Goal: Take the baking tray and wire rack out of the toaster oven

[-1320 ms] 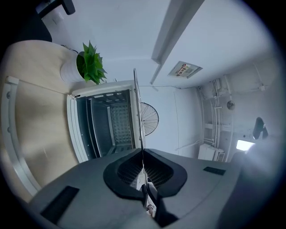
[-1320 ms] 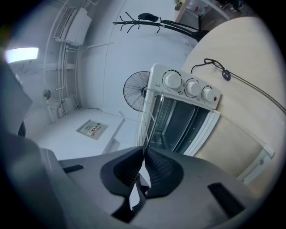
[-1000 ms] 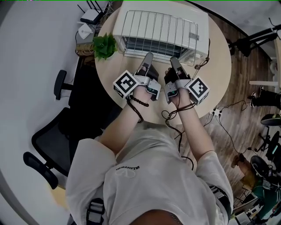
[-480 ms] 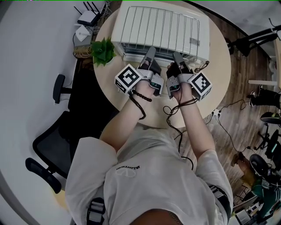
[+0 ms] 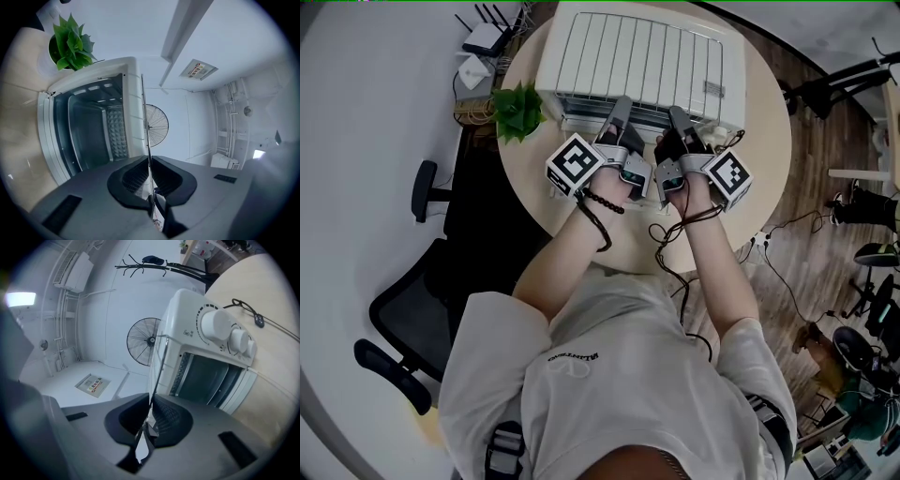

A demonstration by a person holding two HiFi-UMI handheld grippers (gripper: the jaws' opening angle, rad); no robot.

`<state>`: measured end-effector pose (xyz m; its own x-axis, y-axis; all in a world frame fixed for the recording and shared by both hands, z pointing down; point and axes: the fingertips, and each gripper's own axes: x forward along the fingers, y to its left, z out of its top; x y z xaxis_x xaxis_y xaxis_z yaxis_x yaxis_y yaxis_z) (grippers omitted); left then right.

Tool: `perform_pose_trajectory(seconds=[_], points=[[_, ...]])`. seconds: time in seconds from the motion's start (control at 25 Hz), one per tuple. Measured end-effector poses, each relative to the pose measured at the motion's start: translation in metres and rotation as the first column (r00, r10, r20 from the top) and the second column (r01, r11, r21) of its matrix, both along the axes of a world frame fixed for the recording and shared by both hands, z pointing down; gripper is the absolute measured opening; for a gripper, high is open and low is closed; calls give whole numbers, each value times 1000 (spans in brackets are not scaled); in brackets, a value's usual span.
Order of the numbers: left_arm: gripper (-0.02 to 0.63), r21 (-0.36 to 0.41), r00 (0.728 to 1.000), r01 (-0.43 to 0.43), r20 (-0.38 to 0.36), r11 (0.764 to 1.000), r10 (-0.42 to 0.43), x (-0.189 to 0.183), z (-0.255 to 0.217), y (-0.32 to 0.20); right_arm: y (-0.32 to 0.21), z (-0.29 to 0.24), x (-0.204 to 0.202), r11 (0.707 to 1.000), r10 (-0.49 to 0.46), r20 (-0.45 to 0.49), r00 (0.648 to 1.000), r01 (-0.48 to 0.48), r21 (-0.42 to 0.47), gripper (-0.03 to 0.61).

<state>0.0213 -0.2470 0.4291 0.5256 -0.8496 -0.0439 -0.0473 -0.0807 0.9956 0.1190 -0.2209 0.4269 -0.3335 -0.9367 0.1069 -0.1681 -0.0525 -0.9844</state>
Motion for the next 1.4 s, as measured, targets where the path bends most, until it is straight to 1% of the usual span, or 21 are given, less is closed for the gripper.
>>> perform_pose_trajectory(seconds=[0.12,0.2,0.24,0.36,0.4,0.52,0.56,0.64,0.72,0.8,0.96,1.12,1.28,1.4], points=[[25,7,1000,6,0,1000,-6,-2,-1,2,3,0,-1,1000,-12,-5,1000,12,12,25],[54,23,1000,11,-8,1000,-10,-5,-3,5,8,-2,-4,1000,-13,14,1000,13,18,52],[67,32,1000,12,-12,999,-12,-6,-5,8,10,-3,-4,1000,-11,21,1000,11,25,52],[81,63,1000,14,-10,998,-13,-14,-7,20,19,-10,-6,997,-10,34,999,7,71,60],[81,70,1000,14,-12,997,-14,-18,-7,27,24,-13,-8,996,-15,29,999,12,91,80],[81,59,1000,20,-2,998,-19,-35,8,50,50,-9,-16,990,-58,-32,998,62,126,80],[81,44,1000,24,10,999,-24,-41,19,56,58,-1,-18,990,-77,-45,996,81,116,80],[81,0,999,31,39,1000,-31,-51,47,66,70,20,-22,992,-100,-34,994,102,70,80],[81,-26,997,31,77,999,-29,-55,71,70,76,43,-23,994,-103,-28,994,104,23,80],[81,-35,995,33,100,999,-29,-56,91,66,73,67,-22,996,-94,-48,994,93,-14,80],[81,-35,996,40,85,999,-37,-49,119,45,50,107,-22,997,-56,-21,998,54,-56,80],[81,-57,996,50,74,997,-46,-40,148,19,21,134,-18,997,-18,-21,1000,16,-72,80],[81,-58,997,54,55,997,-51,-35,167,-3,-2,156,-7,997,23,-24,999,-24,-76,80],[81,-69,997,51,57,996,-47,-32,181,-15,-16,177,0,994,46,-39,998,-49,-95,80]])
